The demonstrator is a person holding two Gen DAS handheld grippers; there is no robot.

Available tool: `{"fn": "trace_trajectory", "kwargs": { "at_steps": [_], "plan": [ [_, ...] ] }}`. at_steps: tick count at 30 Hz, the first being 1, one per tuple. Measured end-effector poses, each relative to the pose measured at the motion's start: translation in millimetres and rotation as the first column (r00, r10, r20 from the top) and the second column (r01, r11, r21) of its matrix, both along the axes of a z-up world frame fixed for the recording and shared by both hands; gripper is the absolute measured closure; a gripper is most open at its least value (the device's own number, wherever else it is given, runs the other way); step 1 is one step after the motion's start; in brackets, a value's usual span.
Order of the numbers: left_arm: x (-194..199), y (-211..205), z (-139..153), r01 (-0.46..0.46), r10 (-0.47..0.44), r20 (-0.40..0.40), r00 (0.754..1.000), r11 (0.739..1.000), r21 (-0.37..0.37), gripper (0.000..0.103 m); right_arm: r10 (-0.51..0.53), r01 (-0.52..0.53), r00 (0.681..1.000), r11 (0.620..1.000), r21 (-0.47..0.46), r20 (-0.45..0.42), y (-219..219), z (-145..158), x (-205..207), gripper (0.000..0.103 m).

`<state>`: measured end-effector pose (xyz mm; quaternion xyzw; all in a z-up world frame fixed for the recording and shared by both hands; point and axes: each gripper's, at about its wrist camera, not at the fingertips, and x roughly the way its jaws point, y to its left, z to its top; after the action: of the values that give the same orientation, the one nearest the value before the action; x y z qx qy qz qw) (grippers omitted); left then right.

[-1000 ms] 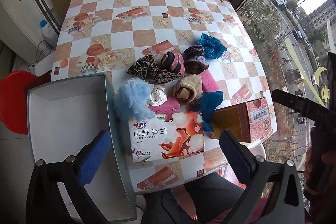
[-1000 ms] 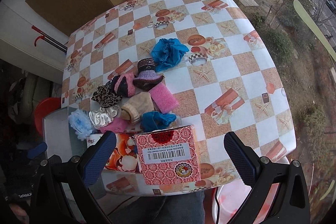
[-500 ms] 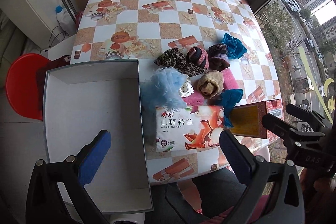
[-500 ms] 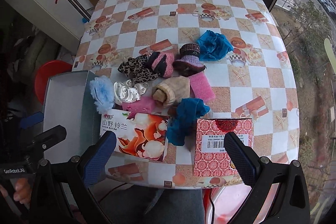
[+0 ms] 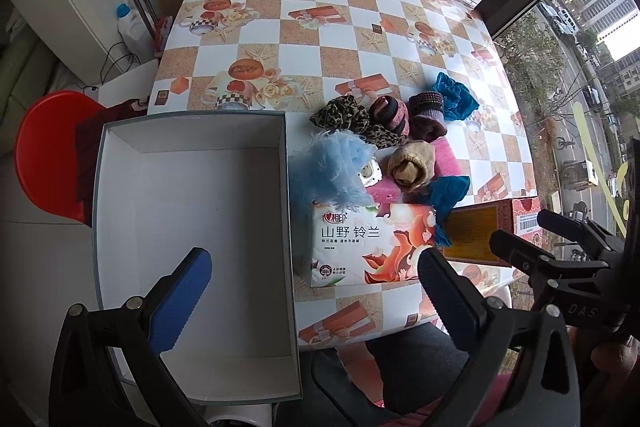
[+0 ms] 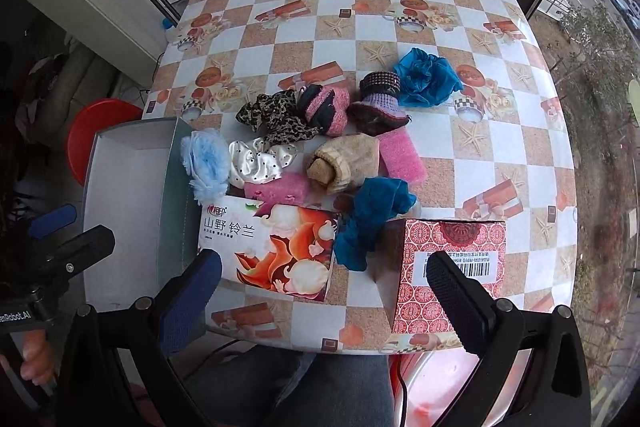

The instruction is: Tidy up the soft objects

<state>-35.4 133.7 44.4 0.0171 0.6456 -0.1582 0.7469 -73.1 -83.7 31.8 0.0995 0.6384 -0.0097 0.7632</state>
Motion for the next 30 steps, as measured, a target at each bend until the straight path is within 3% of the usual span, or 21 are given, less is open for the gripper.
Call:
{"fn": "trace_trajectory", "kwargs": {
  "at_steps": [30],
  "plan": [
    [7.1,-10.3,-11.2,0.008,-0.008,-0.042,0.999,1.000,0.006,0.000,-0.016,0.016,0.999,1.000,0.015,-0.032,-12.5,-5.3,7.4,0.000]
  ]
}}
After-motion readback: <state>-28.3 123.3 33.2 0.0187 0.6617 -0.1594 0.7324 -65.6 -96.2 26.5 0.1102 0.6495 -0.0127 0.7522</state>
